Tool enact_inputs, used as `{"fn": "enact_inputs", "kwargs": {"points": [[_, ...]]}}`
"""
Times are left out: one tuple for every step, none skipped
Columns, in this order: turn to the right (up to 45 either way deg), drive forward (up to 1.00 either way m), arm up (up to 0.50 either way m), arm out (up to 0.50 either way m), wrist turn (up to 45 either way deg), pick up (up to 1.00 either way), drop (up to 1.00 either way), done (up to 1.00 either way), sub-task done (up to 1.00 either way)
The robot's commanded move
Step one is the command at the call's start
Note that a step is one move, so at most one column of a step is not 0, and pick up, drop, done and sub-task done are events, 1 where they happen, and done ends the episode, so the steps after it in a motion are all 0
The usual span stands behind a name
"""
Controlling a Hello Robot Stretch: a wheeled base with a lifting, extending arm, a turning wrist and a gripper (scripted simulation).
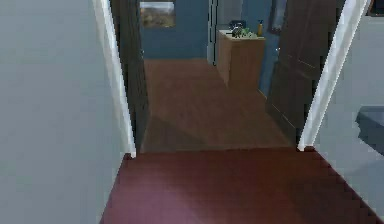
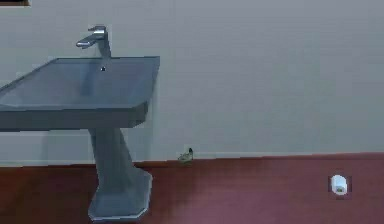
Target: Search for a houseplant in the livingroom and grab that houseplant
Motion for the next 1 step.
{"fn": "enact_inputs", "kwargs": {"points": [[0.0,1.0,0.0,0.0,0.0,0.0,0.0,0.0,0.0]]}}
